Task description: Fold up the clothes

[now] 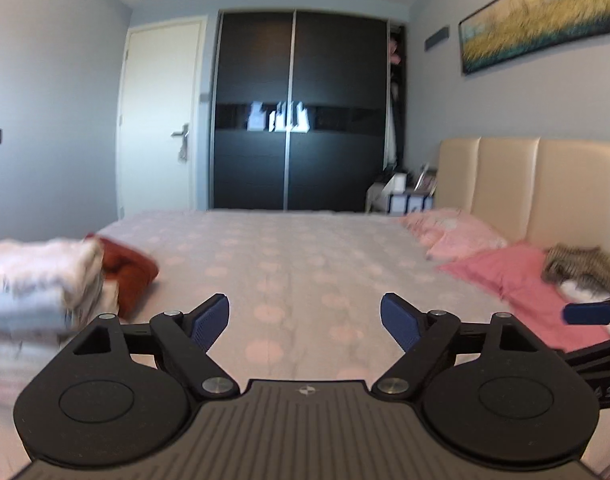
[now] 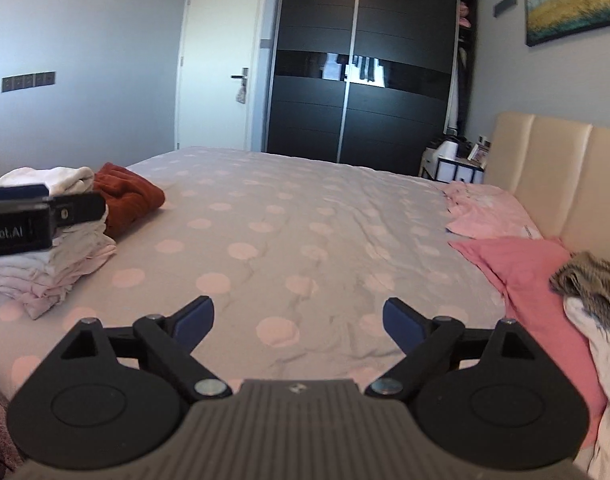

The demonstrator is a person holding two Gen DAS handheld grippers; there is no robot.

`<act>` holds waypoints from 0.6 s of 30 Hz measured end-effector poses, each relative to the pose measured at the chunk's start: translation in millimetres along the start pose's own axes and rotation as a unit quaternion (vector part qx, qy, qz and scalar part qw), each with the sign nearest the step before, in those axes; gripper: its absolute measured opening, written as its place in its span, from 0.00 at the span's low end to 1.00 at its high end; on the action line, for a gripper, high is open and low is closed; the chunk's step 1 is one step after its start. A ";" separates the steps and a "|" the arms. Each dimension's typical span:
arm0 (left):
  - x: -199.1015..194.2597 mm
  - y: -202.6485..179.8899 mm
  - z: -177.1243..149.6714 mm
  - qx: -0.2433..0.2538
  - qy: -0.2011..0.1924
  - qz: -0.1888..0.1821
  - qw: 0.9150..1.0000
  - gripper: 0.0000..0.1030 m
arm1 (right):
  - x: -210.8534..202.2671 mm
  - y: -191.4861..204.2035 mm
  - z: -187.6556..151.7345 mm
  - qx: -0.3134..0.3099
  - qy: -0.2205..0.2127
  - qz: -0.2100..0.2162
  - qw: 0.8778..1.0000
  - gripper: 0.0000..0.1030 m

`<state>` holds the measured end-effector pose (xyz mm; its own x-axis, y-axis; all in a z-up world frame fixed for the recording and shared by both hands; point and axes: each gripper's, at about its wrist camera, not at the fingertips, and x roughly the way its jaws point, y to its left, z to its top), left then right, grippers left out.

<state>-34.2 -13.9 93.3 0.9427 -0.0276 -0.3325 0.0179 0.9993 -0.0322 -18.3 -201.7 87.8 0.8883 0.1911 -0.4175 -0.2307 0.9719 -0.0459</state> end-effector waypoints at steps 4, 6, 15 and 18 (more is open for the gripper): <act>12.5 -1.9 -39.1 0.010 0.029 0.008 0.999 0.81 | 7.3 1.0 -50.4 0.078 0.002 -0.022 0.997 0.92; 20.1 -3.7 -55.1 0.014 0.049 0.013 0.999 0.81 | 11.3 6.2 -68.9 0.074 -0.001 -0.032 0.997 0.92; 46.1 -6.0 -83.4 0.030 0.078 0.029 0.996 0.81 | 43.8 21.1 -94.4 0.048 -0.002 -0.068 0.997 0.94; 58.8 -4.3 -88.5 0.033 0.090 0.029 0.995 0.81 | 58.7 24.5 -94.4 0.043 0.013 -0.068 0.997 0.94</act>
<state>-8.3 -22.0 -9.5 0.8675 0.0332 -0.4964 -0.0080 0.9986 0.0527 -9.2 -179.6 -23.5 0.8978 0.0542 -0.4371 -0.0732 0.9970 -0.0266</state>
